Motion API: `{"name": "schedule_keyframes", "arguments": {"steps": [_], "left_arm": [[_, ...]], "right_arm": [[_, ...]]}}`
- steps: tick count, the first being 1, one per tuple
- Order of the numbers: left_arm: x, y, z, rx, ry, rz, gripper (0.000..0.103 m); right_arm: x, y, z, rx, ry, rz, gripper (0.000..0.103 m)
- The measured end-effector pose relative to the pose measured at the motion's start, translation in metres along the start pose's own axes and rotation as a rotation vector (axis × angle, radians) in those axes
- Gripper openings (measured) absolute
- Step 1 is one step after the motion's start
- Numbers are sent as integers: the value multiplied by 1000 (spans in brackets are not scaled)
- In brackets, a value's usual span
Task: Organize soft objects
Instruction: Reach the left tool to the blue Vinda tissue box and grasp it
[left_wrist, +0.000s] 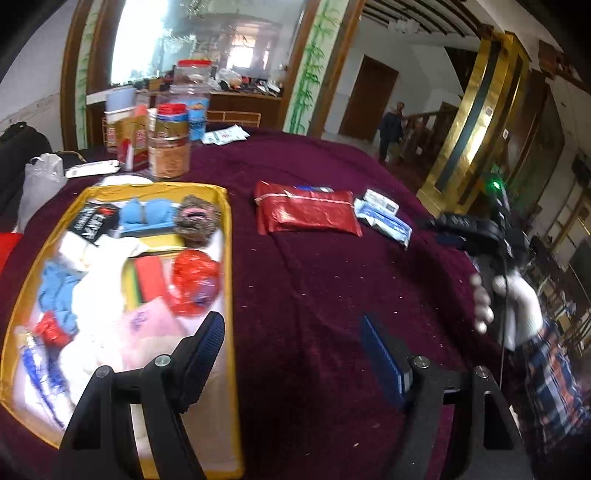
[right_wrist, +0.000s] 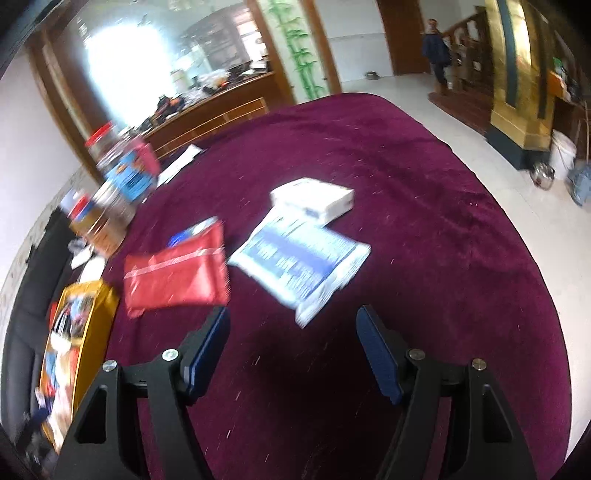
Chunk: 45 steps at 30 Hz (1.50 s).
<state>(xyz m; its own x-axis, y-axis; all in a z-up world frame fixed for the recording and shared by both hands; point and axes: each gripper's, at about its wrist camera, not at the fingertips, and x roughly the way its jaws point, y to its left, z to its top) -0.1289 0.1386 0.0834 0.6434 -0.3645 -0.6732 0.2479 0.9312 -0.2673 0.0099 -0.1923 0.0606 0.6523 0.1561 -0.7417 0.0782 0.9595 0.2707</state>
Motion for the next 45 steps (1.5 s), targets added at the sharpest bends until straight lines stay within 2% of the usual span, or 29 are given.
{"name": "schedule_keyframes", "arguments": {"steps": [6, 10, 12, 14, 16, 19, 24, 28, 30, 31, 32, 34, 35, 36, 40, 45], "left_arm": [[17, -19, 15, 21, 67, -49, 79], [27, -23, 48, -11, 86, -109, 79], [34, -24, 67, -23, 79, -102, 81], [45, -26, 87, -37, 73, -88, 82], [61, -28, 109, -47, 73, -80, 82], [101, -33, 142, -44, 86, -61, 83], [194, -37, 181, -41, 164, -33, 83], [257, -30, 186, -21, 242, 87, 83], [278, -19, 178, -82, 326, 96, 83], [278, -15, 173, -120, 346, 60, 83], [272, -18, 171, -111, 340, 13, 83], [264, -29, 168, -89, 396, -133, 83], [257, -35, 168, -73, 396, -177, 83], [250, -40, 169, -53, 375, -173, 83], [250, -41, 174, 8, 278, 5, 84], [273, -45, 168, 27, 296, -25, 85]], "right_arm": [[40, -21, 33, 90, 30, 13, 70], [62, -18, 37, 42, 48, 12, 70], [68, -14, 37, -13, 46, -16, 80], [69, -14, 38, -38, 43, -14, 80], [66, -20, 39, -19, 39, 22, 80], [61, -41, 41, 88, 27, 103, 80], [59, -54, 40, 150, 22, 113, 80], [50, -58, 44, 169, -26, 111, 80], [48, -61, 45, 180, -35, 113, 80], [48, -63, 45, 188, -38, 113, 80], [48, -65, 46, 201, -37, 116, 80], [49, -69, 46, 221, -26, 129, 80], [51, -70, 45, 230, -20, 136, 80], [53, -70, 45, 232, -11, 135, 80], [54, -66, 44, 216, -2, 126, 80], [52, -68, 45, 216, -18, 112, 80]]}}
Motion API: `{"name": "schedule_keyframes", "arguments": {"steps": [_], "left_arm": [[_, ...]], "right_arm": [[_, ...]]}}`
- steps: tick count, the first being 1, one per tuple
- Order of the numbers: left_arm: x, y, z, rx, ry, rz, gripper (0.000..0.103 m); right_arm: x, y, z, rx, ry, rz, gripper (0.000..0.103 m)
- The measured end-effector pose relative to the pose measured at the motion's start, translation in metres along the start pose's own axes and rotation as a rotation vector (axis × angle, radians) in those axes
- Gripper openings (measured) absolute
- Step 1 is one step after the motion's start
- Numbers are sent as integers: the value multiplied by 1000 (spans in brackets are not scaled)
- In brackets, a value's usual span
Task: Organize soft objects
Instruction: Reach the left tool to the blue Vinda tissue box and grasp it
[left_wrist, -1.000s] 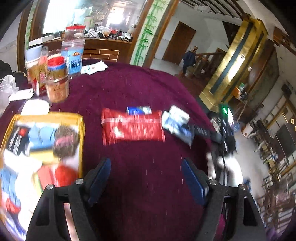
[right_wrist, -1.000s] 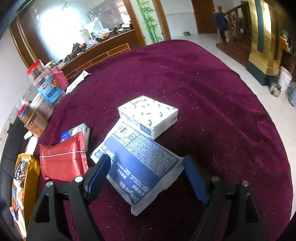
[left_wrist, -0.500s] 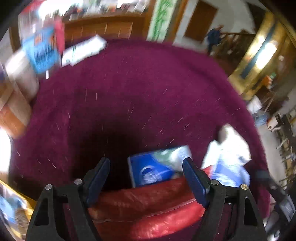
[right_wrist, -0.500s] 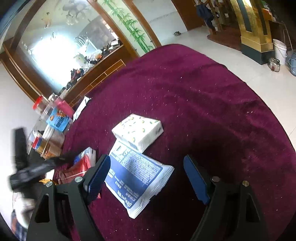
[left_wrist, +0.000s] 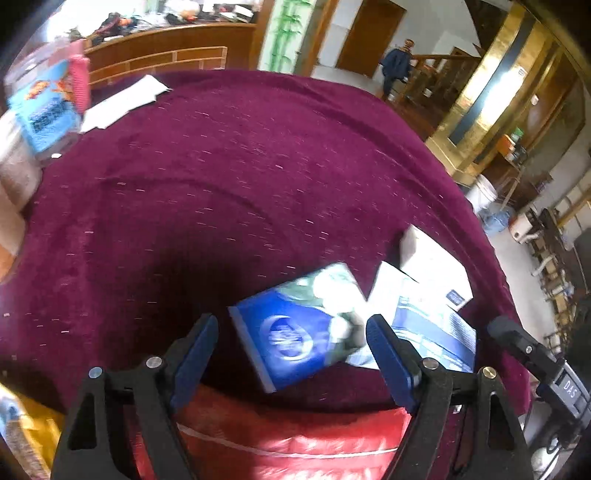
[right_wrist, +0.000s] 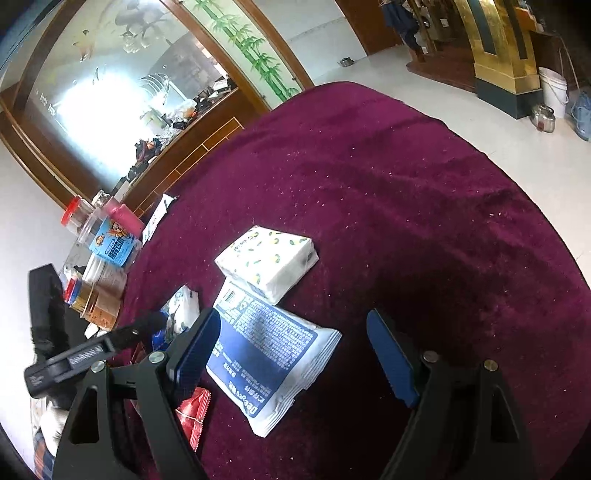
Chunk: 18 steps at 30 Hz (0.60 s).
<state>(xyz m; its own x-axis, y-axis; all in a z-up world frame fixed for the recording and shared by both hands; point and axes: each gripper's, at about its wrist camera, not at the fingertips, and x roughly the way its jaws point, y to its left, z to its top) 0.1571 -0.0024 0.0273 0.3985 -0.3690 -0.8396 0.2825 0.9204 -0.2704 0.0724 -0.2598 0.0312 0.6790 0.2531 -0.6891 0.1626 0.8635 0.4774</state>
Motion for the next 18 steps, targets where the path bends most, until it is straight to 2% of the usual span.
{"name": "schedule_keyframes", "arguments": {"steps": [3, 5, 6, 7, 8, 9, 11, 18], "left_arm": [[14, -19, -3, 73, -3, 55, 95], [24, -27, -7, 102, 19, 108, 95], [24, -29, -10, 109, -2, 132, 95], [24, -30, -11, 99, -4, 132, 95], [23, -28, -9, 80, -4, 123, 88], [20, -25, -8, 65, -5, 117, 86], [11, -17, -8, 28, -7, 73, 85], [-32, -20, -23, -16, -74, 6, 85]], "right_arm": [[1, -2, 1, 8, 1, -2, 80], [2, -3, 1, 9, 3, -4, 80], [2, -3, 1, 4, 1, -12, 80], [2, -3, 1, 1, -2, -18, 80], [2, -3, 1, -2, -6, -24, 80], [2, -3, 1, -3, -8, -25, 80], [4, -3, 1, -5, -7, -32, 80], [9, -1, -1, -25, 4, -34, 80]]}}
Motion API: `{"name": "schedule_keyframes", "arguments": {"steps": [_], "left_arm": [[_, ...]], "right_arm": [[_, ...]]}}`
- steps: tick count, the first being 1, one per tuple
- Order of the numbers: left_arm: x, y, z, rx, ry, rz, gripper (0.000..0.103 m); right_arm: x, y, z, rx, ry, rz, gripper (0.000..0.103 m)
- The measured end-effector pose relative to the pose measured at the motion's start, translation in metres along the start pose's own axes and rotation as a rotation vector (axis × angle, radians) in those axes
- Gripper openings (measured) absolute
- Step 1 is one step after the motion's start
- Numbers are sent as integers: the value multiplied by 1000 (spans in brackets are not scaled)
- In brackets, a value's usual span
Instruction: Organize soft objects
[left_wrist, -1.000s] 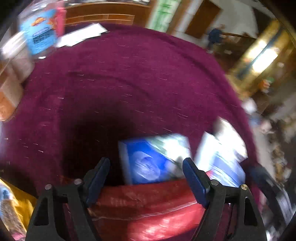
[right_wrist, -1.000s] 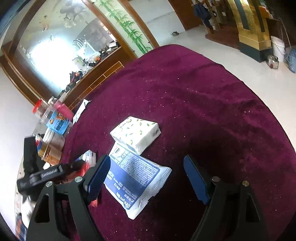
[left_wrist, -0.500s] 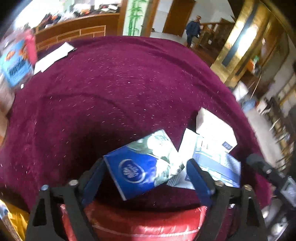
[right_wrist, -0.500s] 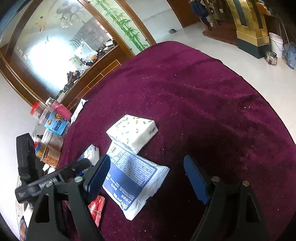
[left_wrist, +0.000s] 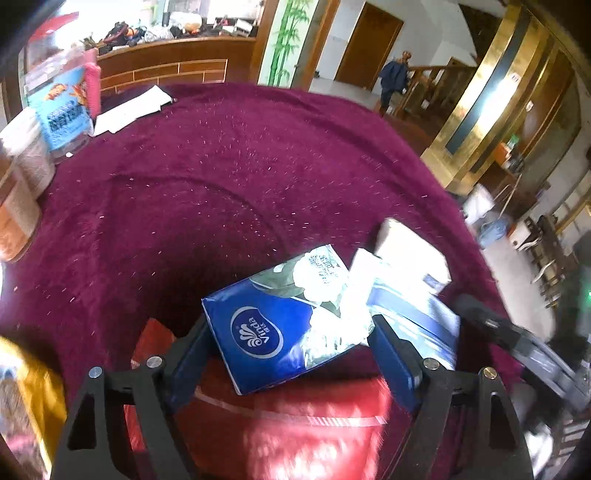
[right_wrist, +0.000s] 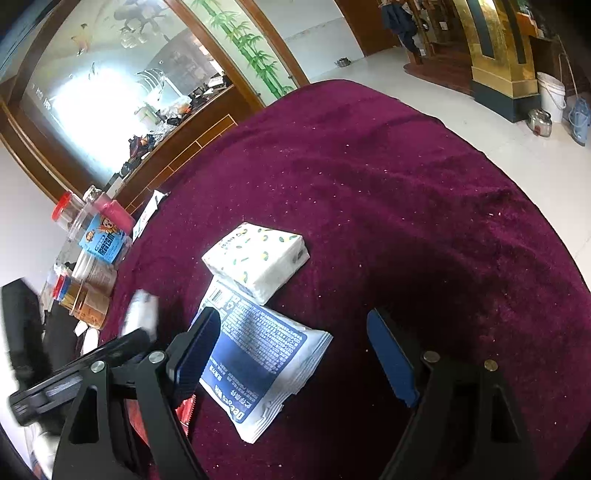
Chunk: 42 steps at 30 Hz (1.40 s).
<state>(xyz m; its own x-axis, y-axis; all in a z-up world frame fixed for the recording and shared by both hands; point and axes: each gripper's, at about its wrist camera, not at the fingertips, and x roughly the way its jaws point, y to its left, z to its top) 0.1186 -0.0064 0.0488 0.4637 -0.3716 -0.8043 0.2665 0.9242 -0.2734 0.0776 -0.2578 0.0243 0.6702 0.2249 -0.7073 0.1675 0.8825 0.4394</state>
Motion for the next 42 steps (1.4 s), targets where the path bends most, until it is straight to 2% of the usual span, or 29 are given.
{"name": "schedule_keyframes", "arguments": {"steps": [6, 8, 11, 14, 16, 20, 24, 28, 29, 32, 37, 42], "left_arm": [[-56, -14, -33, 29, -20, -74, 85], [-72, -14, -48, 37, -16, -96, 85], [-90, -11, -68, 59, -27, -93, 85], [-102, -7, -90, 72, -31, -95, 85], [-107, -2, -105, 63, -24, -103, 85], [-116, 9, -123, 40, -20, -102, 85], [-121, 14, -136, 34, -12, -74, 85], [-122, 16, -142, 45, -18, -44, 85], [-122, 18, -142, 43, -23, -41, 85], [-126, 26, -144, 23, -35, -39, 85], [-140, 46, -151, -33, -62, -44, 85], [-164, 63, -162, -65, -103, -11, 85]], "right_arm": [[-6, 0, -3, 1, -12, 45, 80], [-11, -1, 0, 34, 1, 23, 80], [-19, 7, 9, 43, 9, 35, 81], [-14, 27, 27, -76, 44, 4, 81], [-2, 43, 40, -211, 54, -77, 81], [29, 58, 53, -367, 126, -111, 81], [56, 59, 62, -396, 181, -117, 81], [74, 59, 61, -382, 244, -88, 80], [77, 60, 57, -396, 253, -107, 75], [71, 58, 51, -390, 227, -120, 66], [39, 61, 52, -338, 153, -94, 64], [-3, 87, 43, -360, 93, -69, 64]]}}
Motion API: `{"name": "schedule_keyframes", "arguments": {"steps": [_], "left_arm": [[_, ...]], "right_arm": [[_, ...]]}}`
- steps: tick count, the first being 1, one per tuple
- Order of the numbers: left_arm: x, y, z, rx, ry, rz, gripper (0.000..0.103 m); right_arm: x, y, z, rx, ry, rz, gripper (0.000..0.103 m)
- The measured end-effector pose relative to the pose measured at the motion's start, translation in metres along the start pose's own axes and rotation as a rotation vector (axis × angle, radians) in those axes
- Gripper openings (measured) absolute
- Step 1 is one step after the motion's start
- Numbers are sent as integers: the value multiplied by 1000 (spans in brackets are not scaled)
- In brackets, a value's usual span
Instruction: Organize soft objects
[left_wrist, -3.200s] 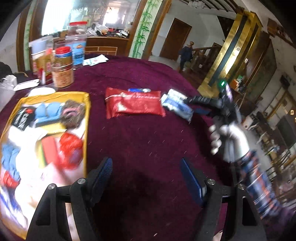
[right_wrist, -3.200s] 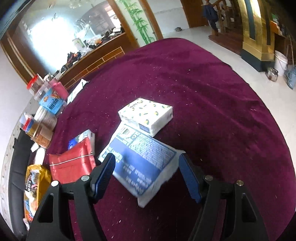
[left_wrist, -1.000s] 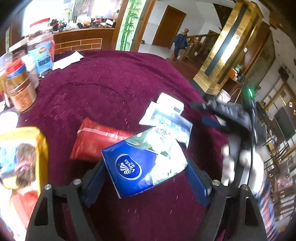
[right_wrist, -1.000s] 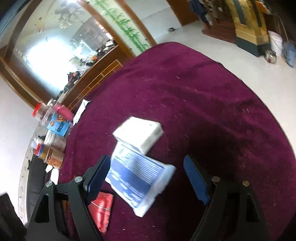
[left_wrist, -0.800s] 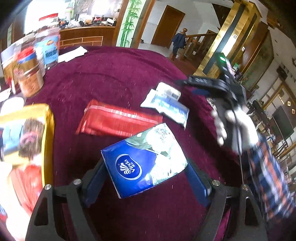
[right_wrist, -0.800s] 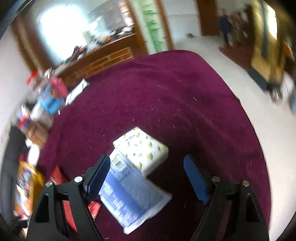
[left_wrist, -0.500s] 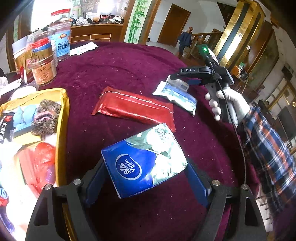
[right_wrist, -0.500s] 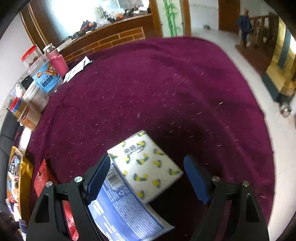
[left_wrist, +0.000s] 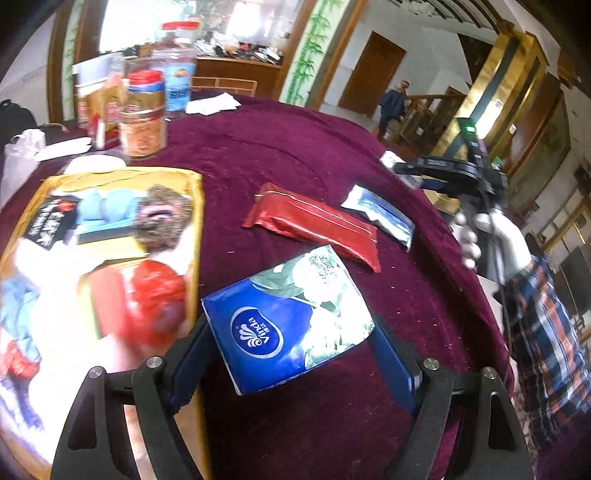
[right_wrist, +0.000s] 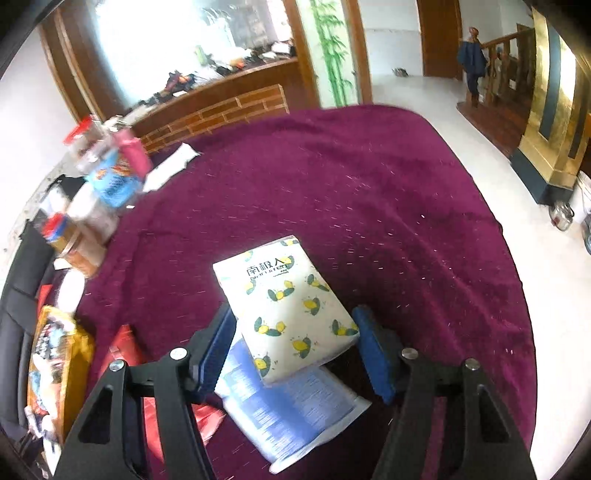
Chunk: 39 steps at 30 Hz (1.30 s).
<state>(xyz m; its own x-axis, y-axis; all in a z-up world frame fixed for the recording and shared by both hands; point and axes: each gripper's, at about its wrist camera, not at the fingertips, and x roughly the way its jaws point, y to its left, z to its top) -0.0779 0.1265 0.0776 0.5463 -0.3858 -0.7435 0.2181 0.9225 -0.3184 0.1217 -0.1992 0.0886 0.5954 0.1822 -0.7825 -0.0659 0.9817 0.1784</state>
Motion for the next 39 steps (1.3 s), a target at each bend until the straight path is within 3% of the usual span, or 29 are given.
{"name": "schedule_keyframes", "arguments": {"steps": [9, 18, 29, 39], "left_arm": [[-49, 30, -22, -11, -133, 186, 86], [-85, 71, -51, -52, -214, 340, 86], [-101, 121, -69, -137, -231, 370, 86], [-117, 171, -74, -248, -254, 370, 86]], "right_arm": [[-57, 94, -52, -142, -19, 126, 64], [-80, 199, -110, -279, 10, 255, 64], [-76, 302, -173, -452, 87, 333, 65], [-71, 333, -192, -515, 86, 318, 65]]}}
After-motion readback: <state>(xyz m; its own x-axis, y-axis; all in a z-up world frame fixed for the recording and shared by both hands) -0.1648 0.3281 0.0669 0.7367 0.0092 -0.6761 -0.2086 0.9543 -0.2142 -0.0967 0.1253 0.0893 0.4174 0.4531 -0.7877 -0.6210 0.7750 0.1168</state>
